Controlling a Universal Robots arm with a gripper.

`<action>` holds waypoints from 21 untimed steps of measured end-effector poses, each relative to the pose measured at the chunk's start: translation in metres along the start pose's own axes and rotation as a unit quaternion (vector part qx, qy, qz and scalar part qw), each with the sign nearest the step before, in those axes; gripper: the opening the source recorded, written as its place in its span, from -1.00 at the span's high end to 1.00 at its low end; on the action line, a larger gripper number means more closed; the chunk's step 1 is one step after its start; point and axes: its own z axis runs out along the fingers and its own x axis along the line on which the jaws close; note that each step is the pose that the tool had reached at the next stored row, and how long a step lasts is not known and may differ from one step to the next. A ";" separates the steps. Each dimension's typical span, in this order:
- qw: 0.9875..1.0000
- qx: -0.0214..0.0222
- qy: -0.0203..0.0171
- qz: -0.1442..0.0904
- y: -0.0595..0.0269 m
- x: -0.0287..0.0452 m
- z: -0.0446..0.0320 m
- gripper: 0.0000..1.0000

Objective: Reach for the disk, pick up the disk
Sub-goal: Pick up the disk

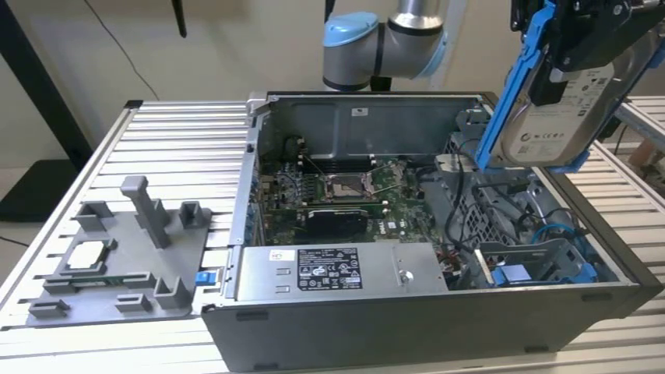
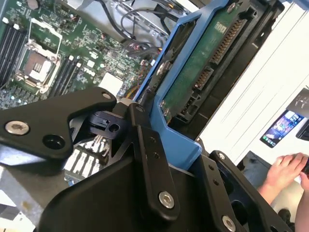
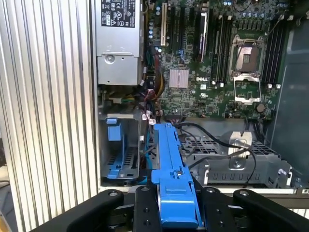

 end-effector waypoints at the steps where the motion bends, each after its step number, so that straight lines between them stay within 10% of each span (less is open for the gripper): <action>1: 1.000 0.000 0.000 0.000 0.0000 0.0030 0.0003 1.00; 21: 0.999 0.007 0.005 0.032 0.0032 0.0506 0.0183 1.00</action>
